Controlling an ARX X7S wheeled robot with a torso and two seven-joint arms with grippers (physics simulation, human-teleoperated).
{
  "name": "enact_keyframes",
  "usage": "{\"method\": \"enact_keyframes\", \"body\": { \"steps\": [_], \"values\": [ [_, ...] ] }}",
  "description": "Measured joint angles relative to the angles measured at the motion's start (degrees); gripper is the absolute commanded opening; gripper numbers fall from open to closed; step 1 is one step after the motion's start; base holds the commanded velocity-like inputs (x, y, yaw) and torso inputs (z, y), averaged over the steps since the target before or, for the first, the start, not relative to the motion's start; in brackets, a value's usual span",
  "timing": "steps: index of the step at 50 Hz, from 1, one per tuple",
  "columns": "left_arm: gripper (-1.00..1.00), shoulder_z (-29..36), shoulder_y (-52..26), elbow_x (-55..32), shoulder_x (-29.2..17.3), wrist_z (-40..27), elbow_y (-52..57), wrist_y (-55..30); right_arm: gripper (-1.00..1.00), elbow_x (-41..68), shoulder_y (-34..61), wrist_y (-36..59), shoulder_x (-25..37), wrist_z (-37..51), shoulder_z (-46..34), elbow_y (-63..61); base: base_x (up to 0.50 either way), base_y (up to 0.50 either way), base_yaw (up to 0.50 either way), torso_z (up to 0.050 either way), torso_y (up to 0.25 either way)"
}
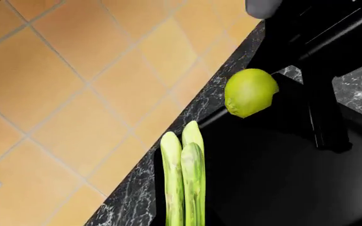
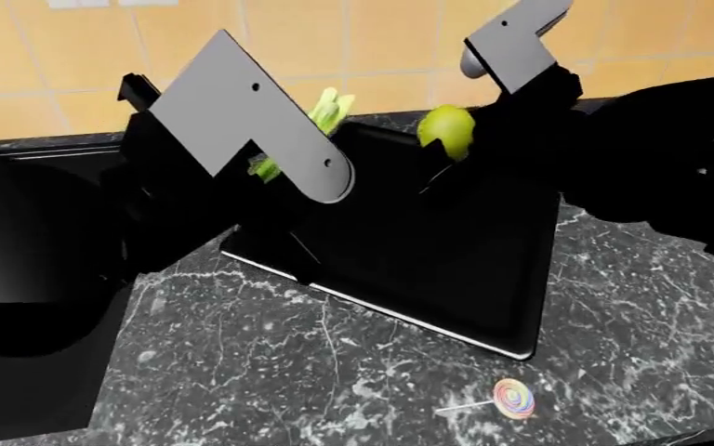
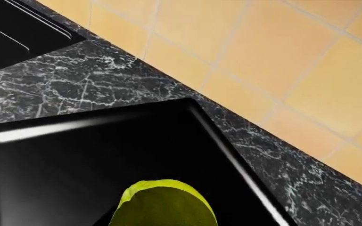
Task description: Pick up the fruits and vegetables and place them in the sink. Turn on the sink faucet to wash them. Then turn the sink off and put them in the tray.
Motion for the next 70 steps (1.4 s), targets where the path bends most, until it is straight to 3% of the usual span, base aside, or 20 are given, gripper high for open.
{"method": "enact_keyframes", "body": {
  "steps": [25,57,58,70],
  "values": [
    [-1.00,1.3,-2.0,0.3,1.6,0.0,-2.1,-0.6,-1.00,-6.7,3.5,4.0,-6.7,-9.0,-9.6,12.5,0.00,0.00,0.00,0.000,0.000],
    [-1.00,2.6,-1.6,1.6,1.6,1.0,-2.1,0.2,-1.00,-9.1,4.5,5.6,-8.8,-13.4,-14.3,15.9,0.00,0.00,0.00,0.000,0.000],
    [-1.00,2.7,-1.5,1.7,1.5,1.0,-2.1,0.2,1.00,-9.1,4.5,5.6,-8.8,-13.5,-14.4,16.0,0.00,0.00,0.00,0.000,0.000],
    [-1.00,3.1,-1.2,2.3,1.3,1.5,-2.0,0.7,1.00,-9.8,4.3,5.4,-9.0,-14.6,-15.2,16.2,0.00,0.00,0.00,0.000,0.000]
  ]
}}
